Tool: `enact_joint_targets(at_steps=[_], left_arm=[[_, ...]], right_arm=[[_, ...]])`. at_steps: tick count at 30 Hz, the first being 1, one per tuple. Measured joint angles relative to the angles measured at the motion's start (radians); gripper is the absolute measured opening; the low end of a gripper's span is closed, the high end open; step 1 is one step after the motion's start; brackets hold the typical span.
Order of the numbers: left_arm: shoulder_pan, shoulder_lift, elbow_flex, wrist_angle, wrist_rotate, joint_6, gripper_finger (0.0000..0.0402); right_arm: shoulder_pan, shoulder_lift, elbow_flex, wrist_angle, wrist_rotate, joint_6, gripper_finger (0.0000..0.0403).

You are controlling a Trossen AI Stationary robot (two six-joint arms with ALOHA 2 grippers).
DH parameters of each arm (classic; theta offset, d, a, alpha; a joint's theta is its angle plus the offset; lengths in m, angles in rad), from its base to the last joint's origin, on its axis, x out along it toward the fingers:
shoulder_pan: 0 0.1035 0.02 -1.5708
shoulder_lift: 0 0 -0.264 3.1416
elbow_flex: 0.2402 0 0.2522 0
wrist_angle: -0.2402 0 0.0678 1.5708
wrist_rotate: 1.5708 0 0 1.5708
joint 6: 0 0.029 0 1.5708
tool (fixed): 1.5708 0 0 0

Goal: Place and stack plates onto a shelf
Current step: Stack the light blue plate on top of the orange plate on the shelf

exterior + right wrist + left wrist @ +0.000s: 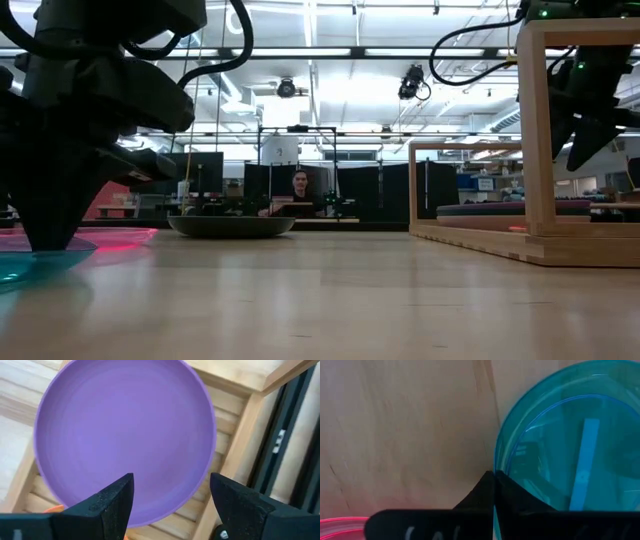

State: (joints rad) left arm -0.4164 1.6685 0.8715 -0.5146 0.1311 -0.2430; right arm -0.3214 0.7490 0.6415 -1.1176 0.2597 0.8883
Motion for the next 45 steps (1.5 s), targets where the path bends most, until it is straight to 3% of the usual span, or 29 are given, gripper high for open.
enact_joint_targets(at_steps=[12,23,32,45], left_arm=[[0.032,-0.093,0.0,0.004,0.003,-0.007,0.0006],[0.141,-0.177,0.0,0.101,-0.002,-0.008,0.0006],[0.293,-0.182,0.001,0.232,-0.104,0.004,0.0007],[0.554,-0.182,0.001,0.443,-0.269,-0.001,0.0007]], right_arm=[[0.001,0.0,0.0,0.152,-0.128,0.01,0.0266],[0.027,0.007,0.0,0.418,-0.205,0.008,0.0266],[0.119,0.088,0.0,0.639,-0.205,0.007,0.0266],[0.225,0.324,0.0,0.949,-0.201,-0.01,0.0264]])
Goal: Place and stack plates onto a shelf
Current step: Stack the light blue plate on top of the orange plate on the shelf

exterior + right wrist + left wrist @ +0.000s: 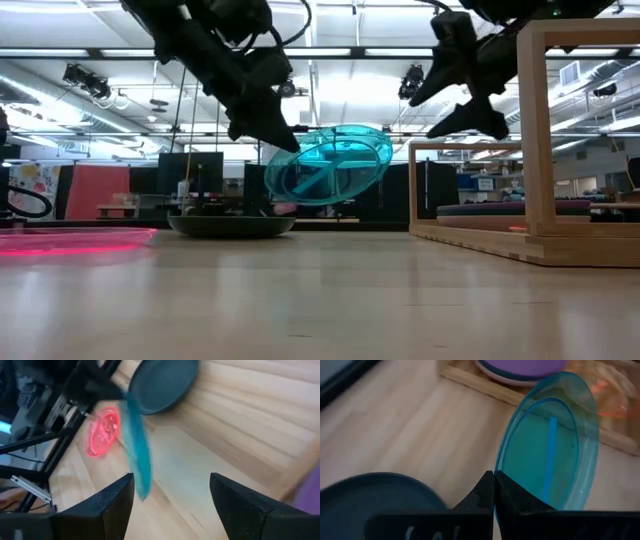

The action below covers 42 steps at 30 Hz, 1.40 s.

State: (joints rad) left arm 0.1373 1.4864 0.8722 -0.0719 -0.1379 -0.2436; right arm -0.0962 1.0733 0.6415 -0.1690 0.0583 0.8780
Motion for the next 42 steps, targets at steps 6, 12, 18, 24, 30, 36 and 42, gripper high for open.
enact_joint_targets(at_steps=[6,12,18,24,30,36,42], left_arm=[[0.086,0.0,0.0,0.002,0.0,-0.007,0.0007],[0.132,0.0,0.0,0.003,0.0,-0.023,0.0007],[0.155,0.0,0.0,0.007,0.0,-0.034,0.0007],[0.154,0.0,0.0,0.01,0.0,-0.034,0.0007],[0.154,0.001,0.0,0.01,0.0,-0.034,0.0007],[0.153,0.001,0.0,0.009,0.0,-0.034,0.0007],[0.153,0.001,0.0,0.009,0.001,-0.041,0.0007]], right_arm=[[0.01,0.093,0.0,0.07,0.009,-0.024,0.0252],[0.009,0.173,0.0,0.113,0.063,-0.025,0.0236],[0.009,0.249,0.0,0.223,0.077,-0.041,0.0232],[0.009,0.319,0.0,0.351,0.08,-0.044,0.0229],[0.008,0.374,0.0,0.402,0.12,-0.044,0.0211],[0.008,0.391,0.0,0.415,0.132,-0.044,0.017],[0.008,0.398,0.0,0.437,0.133,-0.044,0.0119]])
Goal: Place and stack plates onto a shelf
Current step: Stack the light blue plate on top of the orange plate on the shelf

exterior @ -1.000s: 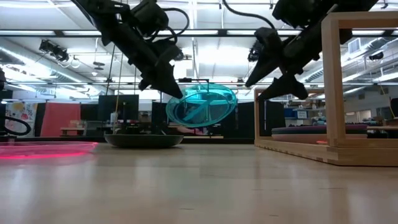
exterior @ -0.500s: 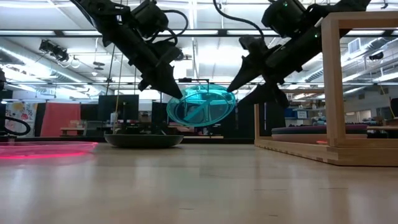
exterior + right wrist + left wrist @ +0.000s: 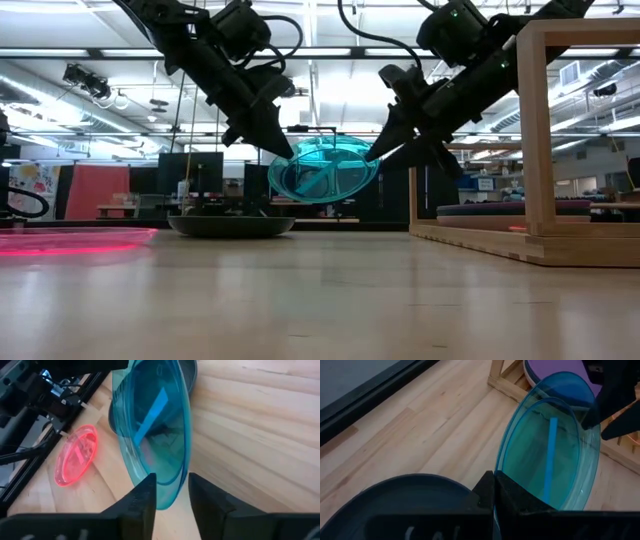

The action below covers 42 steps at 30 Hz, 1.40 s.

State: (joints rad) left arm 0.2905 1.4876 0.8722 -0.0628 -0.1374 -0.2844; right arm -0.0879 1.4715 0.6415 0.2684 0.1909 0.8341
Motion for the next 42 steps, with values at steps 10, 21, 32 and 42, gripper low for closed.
enact_joint_targets(at_steps=[10,21,32,42], left_arm=[[0.0,0.0,0.0,0.0,0.003,0.0,0.0007],[0.0,0.0,0.0,0.002,0.002,0.0,0.0013],[-0.001,0.0,0.0,0.0,0.004,0.0,0.0078],[-0.015,0.0,0.0,0.0,0.004,0.003,0.0125]], right_arm=[[0.0,0.0,0.0,0.0,0.003,-0.007,0.0046],[-0.001,0.0,0.0,-0.007,0.034,-0.005,0.0008],[-0.001,0.0,0.0,0.0,0.053,-0.008,0.0008],[-0.063,-0.001,0.0,-0.027,0.071,-0.027,0.0008]])
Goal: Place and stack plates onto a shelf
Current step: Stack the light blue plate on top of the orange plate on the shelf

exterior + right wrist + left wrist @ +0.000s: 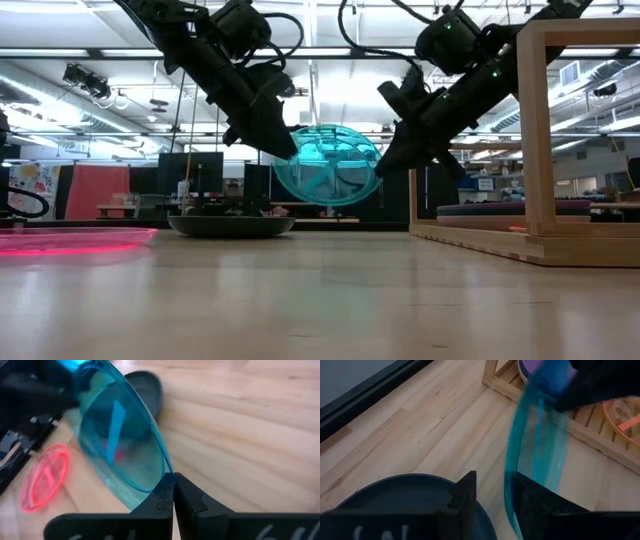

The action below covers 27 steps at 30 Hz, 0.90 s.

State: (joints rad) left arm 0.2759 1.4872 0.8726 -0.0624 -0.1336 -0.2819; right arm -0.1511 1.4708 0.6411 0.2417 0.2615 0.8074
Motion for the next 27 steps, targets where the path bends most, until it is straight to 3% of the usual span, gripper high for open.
enact_joint_targets(at_steps=[9,18,27], left_arm=[[-0.012,0.0,0.0,-0.001,0.0,-0.002,0.0126],[-0.012,0.0,0.0,-0.002,0.0,-0.003,0.0126],[-0.012,0.0,0.0,-0.002,0.0,-0.003,0.0126]], right_arm=[[-0.083,-0.021,0.0,-0.003,0.0,-0.026,0.0008],[-0.134,-0.123,0.0,-0.036,-0.001,-0.067,0.0008],[-0.147,-0.343,0.0,-0.333,-0.064,-0.075,0.0008]])
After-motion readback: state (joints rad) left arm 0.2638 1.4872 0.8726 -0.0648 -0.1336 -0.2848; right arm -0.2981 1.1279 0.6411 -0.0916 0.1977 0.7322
